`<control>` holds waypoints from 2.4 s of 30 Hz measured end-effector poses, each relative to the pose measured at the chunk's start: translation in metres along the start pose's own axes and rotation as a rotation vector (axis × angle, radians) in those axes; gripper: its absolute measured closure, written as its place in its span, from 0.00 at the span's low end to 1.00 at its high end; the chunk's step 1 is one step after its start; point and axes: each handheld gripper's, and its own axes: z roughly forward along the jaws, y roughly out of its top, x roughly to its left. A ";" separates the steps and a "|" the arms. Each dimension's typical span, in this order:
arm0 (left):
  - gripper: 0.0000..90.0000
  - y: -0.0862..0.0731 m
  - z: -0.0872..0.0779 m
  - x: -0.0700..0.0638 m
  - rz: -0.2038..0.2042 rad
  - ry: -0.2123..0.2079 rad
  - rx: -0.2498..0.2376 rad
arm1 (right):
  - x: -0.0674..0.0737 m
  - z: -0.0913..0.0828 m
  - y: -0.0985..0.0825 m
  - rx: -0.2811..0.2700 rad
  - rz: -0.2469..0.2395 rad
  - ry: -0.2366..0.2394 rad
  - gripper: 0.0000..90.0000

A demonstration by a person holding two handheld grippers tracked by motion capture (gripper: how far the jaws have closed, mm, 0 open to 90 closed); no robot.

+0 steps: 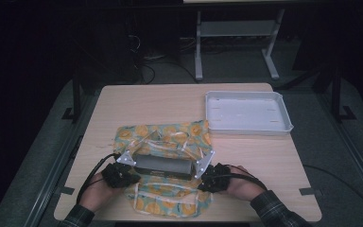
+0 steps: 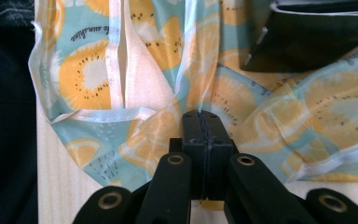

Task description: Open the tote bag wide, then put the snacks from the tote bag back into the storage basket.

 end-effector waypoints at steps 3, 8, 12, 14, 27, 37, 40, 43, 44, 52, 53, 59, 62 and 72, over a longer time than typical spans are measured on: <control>1.00 0.000 0.000 0.000 0.000 -0.001 -0.001 | 0.004 0.000 -0.002 -0.011 -0.003 0.013 0.99; 1.00 0.000 0.000 0.000 0.002 -0.003 -0.001 | 0.007 0.000 -0.005 -0.024 -0.010 0.016 0.99; 1.00 0.001 0.000 -0.001 0.007 0.003 0.001 | 0.005 -0.001 -0.007 -0.040 0.005 0.020 0.94; 1.00 0.001 0.000 -0.001 0.009 0.004 0.003 | 0.004 -0.002 -0.008 -0.050 0.021 0.017 0.91; 1.00 0.001 0.000 -0.001 0.015 0.009 0.002 | 0.000 -0.029 -0.007 -0.155 0.096 -0.036 0.46; 1.00 0.001 0.001 -0.002 0.006 0.009 0.002 | -0.006 -0.057 0.012 -0.262 0.128 -0.076 0.47; 1.00 0.001 0.001 -0.002 -0.001 0.009 -0.009 | -0.012 -0.053 0.020 -0.259 0.110 -0.084 0.46; 1.00 0.001 0.001 -0.002 -0.003 0.004 -0.007 | -0.018 -0.049 0.027 -0.255 0.108 -0.093 0.45; 1.00 0.001 0.001 -0.002 -0.001 0.004 -0.006 | -0.019 -0.047 0.029 -0.255 0.107 -0.090 0.45; 0.99 0.000 0.001 -0.002 -0.005 0.003 -0.011 | -0.025 -0.041 0.048 -0.261 0.085 -0.082 0.44; 0.99 0.000 0.001 -0.002 -0.005 0.001 -0.010 | -0.025 -0.040 0.050 -0.261 0.086 -0.079 0.44; 0.99 0.001 0.000 -0.002 -0.002 0.004 0.001 | -0.028 -0.030 0.062 -0.243 0.073 -0.080 0.44; 0.99 0.001 0.001 -0.002 -0.002 0.001 -0.003 | -0.028 -0.025 0.068 -0.234 0.068 -0.075 0.44; 1.00 0.001 0.000 -0.001 0.000 -0.002 0.003 | -0.032 -0.007 0.085 -0.224 0.052 -0.056 0.43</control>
